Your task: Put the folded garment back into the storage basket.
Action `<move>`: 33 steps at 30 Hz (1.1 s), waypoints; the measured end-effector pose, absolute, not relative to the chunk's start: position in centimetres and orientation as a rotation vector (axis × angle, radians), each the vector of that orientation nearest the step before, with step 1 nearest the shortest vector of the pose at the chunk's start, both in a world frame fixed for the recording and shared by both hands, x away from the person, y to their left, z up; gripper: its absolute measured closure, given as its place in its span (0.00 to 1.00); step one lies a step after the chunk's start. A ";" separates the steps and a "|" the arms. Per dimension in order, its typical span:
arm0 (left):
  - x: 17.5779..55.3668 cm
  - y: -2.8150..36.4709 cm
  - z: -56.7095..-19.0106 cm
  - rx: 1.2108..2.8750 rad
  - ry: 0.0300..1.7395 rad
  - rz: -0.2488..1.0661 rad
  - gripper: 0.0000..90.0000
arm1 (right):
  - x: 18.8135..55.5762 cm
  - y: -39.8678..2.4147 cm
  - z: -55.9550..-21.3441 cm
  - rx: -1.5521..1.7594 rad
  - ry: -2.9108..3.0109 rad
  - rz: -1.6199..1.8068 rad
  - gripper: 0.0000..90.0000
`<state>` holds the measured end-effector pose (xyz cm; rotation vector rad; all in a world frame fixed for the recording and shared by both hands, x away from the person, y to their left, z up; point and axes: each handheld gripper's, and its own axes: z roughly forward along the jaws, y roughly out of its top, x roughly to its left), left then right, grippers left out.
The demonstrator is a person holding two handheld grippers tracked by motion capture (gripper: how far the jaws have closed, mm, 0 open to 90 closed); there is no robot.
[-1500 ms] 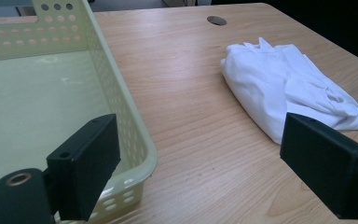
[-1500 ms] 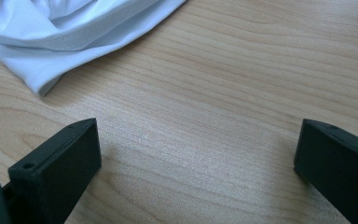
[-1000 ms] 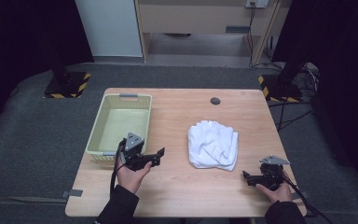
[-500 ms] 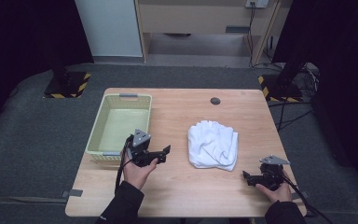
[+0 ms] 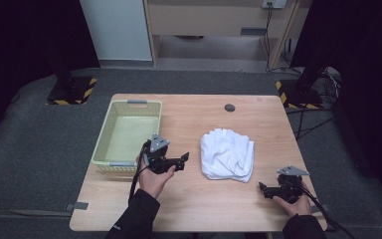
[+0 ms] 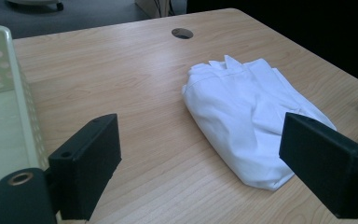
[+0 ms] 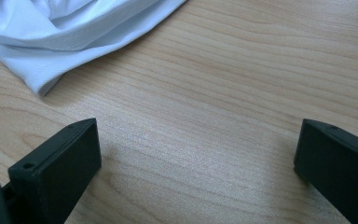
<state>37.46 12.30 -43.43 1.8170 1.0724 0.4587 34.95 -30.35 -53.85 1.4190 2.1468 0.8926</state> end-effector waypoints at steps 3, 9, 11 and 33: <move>37.8 11.8 -43.3 1.823 1.061 0.455 0.13 | 35.0 -30.3 -53.9 1.419 2.147 0.892 0.01; 38.2 11.2 -43.4 1.831 1.049 0.447 0.13 | 35.0 -30.3 -53.9 1.419 2.147 0.892 0.01; 38.4 11.0 -43.5 1.835 1.050 0.445 0.13 | 35.0 -30.3 -53.9 1.419 2.147 0.892 0.01; 40.1 8.6 -44.7 1.851 1.031 0.408 0.13 | 35.0 -30.3 -53.9 1.419 2.147 0.893 0.01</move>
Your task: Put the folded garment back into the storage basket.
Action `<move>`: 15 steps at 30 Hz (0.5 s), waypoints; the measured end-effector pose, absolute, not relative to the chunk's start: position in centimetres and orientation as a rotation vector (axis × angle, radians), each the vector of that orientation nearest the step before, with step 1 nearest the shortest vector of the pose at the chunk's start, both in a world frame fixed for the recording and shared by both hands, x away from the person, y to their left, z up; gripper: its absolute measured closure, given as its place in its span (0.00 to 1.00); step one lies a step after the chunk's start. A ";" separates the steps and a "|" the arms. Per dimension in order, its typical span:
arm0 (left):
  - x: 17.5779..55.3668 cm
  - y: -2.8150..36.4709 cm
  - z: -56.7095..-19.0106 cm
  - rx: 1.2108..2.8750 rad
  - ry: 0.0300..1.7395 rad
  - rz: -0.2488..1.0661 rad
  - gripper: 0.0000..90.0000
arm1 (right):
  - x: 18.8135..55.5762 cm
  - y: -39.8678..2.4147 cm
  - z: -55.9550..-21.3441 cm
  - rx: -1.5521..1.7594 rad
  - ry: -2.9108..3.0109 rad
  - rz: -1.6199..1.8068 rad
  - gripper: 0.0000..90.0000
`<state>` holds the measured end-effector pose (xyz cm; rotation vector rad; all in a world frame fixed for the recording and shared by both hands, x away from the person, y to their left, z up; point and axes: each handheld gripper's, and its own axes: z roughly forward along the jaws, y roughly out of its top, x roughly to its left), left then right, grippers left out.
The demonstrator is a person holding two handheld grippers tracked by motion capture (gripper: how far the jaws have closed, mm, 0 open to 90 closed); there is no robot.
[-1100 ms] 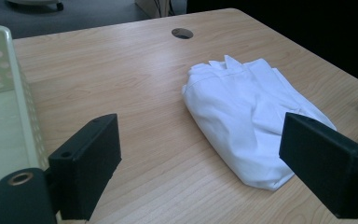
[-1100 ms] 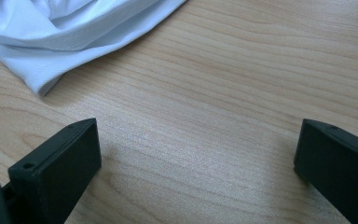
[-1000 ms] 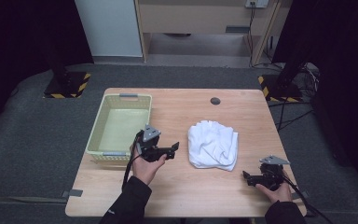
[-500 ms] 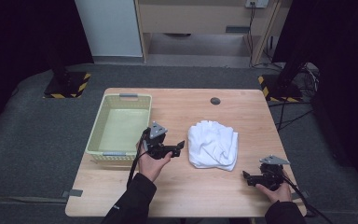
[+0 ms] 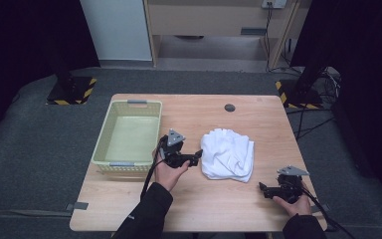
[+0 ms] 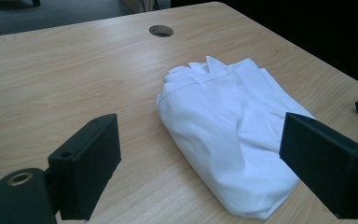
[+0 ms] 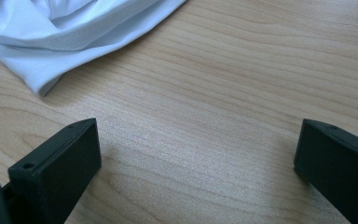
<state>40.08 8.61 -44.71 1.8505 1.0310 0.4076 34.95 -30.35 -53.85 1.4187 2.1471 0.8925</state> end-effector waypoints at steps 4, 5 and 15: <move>40.4 8.3 -45.1 1.848 1.038 0.401 0.13 | 35.0 -30.3 -53.9 1.419 2.147 0.892 0.01; 40.5 8.2 -45.2 1.848 1.039 0.401 0.13 | 35.0 -30.3 -53.9 1.418 2.147 0.892 0.01; 41.3 7.1 -46.4 1.866 1.045 0.374 0.13 | 35.0 -30.3 -53.9 1.419 2.147 0.893 0.01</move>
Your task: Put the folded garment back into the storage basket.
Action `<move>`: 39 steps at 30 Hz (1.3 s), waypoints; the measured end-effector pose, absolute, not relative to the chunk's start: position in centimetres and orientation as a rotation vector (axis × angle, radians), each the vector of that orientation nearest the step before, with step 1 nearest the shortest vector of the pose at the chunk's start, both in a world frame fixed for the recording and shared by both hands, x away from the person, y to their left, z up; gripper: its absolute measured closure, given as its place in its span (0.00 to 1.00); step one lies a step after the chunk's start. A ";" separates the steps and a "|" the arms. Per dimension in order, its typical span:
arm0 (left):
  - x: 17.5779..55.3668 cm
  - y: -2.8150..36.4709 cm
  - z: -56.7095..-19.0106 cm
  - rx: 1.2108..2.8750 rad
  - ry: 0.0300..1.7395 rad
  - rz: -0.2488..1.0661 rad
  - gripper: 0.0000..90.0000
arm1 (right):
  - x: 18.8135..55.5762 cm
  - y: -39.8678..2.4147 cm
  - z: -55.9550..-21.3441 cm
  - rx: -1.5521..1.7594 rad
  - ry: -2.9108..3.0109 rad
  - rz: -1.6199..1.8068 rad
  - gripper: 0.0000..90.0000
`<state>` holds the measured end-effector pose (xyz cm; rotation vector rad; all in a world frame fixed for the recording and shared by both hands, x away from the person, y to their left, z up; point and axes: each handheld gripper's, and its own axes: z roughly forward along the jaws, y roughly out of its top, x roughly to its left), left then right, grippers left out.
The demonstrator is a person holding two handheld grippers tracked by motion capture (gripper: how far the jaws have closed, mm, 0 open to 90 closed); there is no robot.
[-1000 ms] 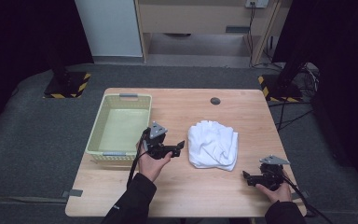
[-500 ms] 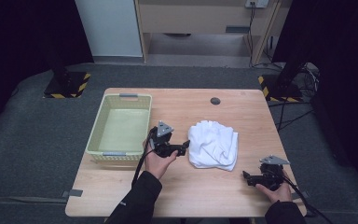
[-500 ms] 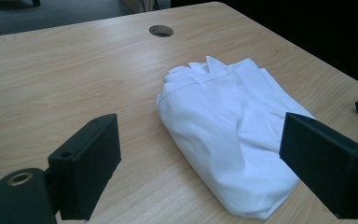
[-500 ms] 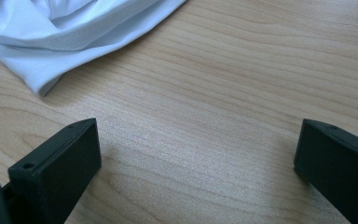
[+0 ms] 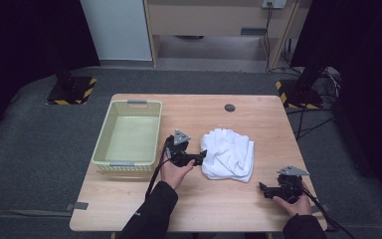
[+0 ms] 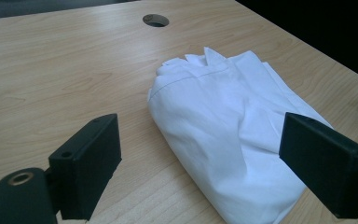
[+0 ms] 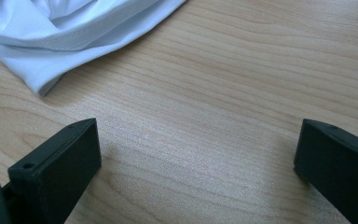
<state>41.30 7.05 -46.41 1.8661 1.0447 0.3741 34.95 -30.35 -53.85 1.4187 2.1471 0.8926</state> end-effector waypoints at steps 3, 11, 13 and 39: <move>41.5 6.7 -46.7 1.870 1.046 0.367 0.14 | 35.0 -30.3 -53.9 1.418 2.147 0.892 0.01; 41.8 6.2 -47.3 1.879 1.055 0.352 0.15 | 35.0 -30.3 -53.9 1.419 2.147 0.892 0.01; 41.9 6.0 -47.4 1.883 1.055 0.347 0.15 | 35.0 -30.3 -53.9 1.418 2.147 0.892 0.01; 43.4 4.3 -50.2 1.934 1.084 0.276 0.16 | 35.0 -30.3 -53.9 1.419 2.147 0.892 0.01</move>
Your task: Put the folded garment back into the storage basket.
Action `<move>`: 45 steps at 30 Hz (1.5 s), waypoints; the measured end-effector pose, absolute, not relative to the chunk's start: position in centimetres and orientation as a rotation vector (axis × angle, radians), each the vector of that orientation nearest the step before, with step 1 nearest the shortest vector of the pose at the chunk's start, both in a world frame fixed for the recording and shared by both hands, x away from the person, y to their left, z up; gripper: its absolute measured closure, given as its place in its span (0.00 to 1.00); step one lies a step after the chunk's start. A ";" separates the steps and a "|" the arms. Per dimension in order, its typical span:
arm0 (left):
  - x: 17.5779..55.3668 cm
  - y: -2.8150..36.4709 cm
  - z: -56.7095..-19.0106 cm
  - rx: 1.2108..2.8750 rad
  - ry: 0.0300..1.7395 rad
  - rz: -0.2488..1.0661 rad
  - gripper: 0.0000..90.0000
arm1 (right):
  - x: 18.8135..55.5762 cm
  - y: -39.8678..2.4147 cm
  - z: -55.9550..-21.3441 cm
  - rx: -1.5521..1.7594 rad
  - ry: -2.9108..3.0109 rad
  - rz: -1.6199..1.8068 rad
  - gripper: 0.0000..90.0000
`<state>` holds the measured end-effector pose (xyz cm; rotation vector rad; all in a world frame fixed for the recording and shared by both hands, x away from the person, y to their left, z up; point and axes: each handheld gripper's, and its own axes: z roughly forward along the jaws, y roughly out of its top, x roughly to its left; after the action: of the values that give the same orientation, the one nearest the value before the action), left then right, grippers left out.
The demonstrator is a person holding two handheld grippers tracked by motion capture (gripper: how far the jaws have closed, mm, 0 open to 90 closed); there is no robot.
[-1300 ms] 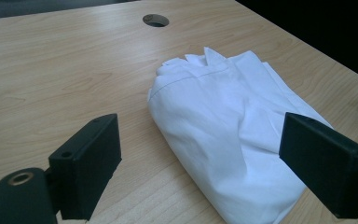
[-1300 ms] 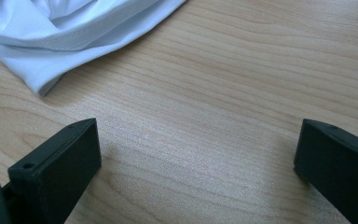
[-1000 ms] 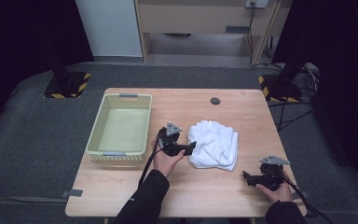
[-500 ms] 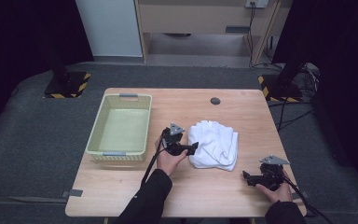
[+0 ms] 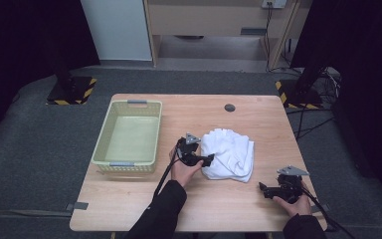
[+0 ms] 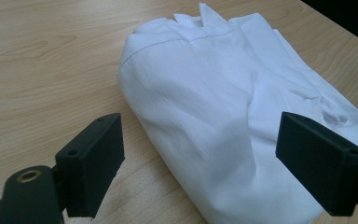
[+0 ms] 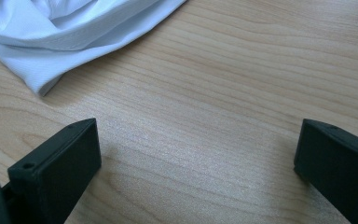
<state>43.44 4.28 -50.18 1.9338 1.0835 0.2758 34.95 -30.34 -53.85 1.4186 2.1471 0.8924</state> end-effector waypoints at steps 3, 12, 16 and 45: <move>43.7 4.0 -50.6 1.939 1.089 0.272 0.16 | 35.0 -30.3 -53.9 1.418 2.147 0.892 0.01; 44.2 3.5 -51.6 1.950 1.100 0.273 0.17 | 34.9 -30.3 -53.9 1.417 2.148 0.892 0.01; 44.4 3.4 -51.9 1.956 1.106 0.271 0.17 | 34.9 -30.3 -53.9 1.417 2.148 0.892 0.01; 45.4 1.8 -53.5 1.969 1.146 0.276 0.21 | 34.9 -30.4 -53.8 1.416 2.150 0.892 0.01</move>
<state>45.44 1.77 -53.48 1.9692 1.1460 0.2765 34.94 -30.35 -53.85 1.4161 2.1500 0.8920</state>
